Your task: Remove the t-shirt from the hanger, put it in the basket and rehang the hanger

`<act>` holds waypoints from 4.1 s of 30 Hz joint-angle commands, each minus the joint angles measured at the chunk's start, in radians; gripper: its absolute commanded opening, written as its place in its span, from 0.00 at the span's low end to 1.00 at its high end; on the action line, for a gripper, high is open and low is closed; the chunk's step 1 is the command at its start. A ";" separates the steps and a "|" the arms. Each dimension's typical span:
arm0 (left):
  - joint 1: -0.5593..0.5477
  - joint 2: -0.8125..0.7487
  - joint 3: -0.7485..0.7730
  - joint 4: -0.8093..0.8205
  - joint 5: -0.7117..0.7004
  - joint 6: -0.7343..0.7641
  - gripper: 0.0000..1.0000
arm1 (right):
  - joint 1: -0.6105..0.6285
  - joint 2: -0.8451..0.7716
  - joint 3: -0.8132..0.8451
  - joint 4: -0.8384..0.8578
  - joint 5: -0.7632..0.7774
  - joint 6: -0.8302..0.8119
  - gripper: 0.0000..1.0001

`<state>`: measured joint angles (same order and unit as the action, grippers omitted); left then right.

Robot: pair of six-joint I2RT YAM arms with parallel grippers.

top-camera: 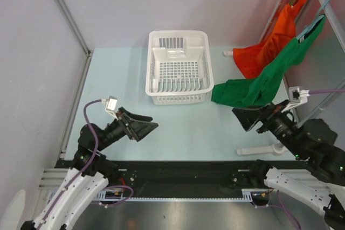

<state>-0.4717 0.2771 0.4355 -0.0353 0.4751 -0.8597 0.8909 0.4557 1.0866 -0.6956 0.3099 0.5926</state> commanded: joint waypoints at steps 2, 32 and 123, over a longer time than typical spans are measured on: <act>0.004 0.152 0.017 0.169 0.180 -0.073 1.00 | -0.003 0.077 0.235 -0.076 0.044 -0.123 0.99; -0.016 0.152 0.086 -0.052 0.161 -0.012 1.00 | -0.202 1.000 1.158 -0.300 0.986 -0.416 1.00; -0.929 0.956 0.683 0.227 -0.799 0.634 0.88 | 0.138 0.592 0.352 -0.303 0.437 0.667 0.00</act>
<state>-1.3956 1.2110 1.0538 0.1783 -0.2832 -0.2852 1.0172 1.0565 1.4303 -1.0210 0.6815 1.1805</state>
